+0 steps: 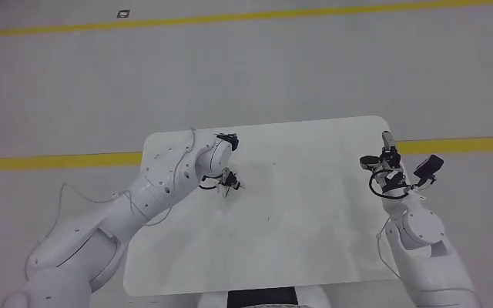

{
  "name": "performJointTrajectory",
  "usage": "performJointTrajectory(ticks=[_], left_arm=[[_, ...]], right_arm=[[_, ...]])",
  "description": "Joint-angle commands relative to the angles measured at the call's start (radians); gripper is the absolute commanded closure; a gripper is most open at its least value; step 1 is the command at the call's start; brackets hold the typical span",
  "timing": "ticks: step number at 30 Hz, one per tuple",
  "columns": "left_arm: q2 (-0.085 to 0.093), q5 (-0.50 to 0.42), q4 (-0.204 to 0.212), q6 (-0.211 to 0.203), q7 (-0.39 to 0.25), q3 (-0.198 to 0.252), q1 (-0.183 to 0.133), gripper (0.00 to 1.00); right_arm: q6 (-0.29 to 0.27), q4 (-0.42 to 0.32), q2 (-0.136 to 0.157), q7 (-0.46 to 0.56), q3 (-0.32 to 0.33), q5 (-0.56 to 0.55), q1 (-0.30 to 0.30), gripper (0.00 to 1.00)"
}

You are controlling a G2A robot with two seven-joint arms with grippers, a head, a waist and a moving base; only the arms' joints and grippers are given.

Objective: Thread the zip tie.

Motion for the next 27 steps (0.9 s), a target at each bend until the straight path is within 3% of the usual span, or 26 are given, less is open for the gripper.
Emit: performJointTrajectory(ticks=[1, 4, 17, 20, 27], left_arm=[[-0.001, -0.033, 0.001, -0.002, 0.047, -0.012, 0.016, 0.00], [-0.005, -0.067, 0.020, 0.000, 0.041, -0.021, 0.025, 0.00], [-0.008, -0.063, 0.030, 0.000, 0.069, -0.025, 0.028, 0.00], [-0.011, -0.060, 0.029, 0.000, 0.059, -0.026, 0.026, 0.47], [-0.012, -0.051, 0.015, 0.000, 0.042, -0.038, 0.025, 0.60]], right_arm=[[0.000, 0.000, 0.000, 0.000, 0.000, 0.000, 0.000, 0.00], [0.000, 0.000, 0.000, 0.000, 0.000, 0.000, 0.000, 0.00], [0.000, 0.000, 0.000, 0.000, 0.000, 0.000, 0.000, 0.00], [0.000, 0.000, 0.000, 0.000, 0.000, 0.000, 0.000, 0.00], [0.000, 0.000, 0.000, 0.000, 0.000, 0.000, 0.000, 0.00]])
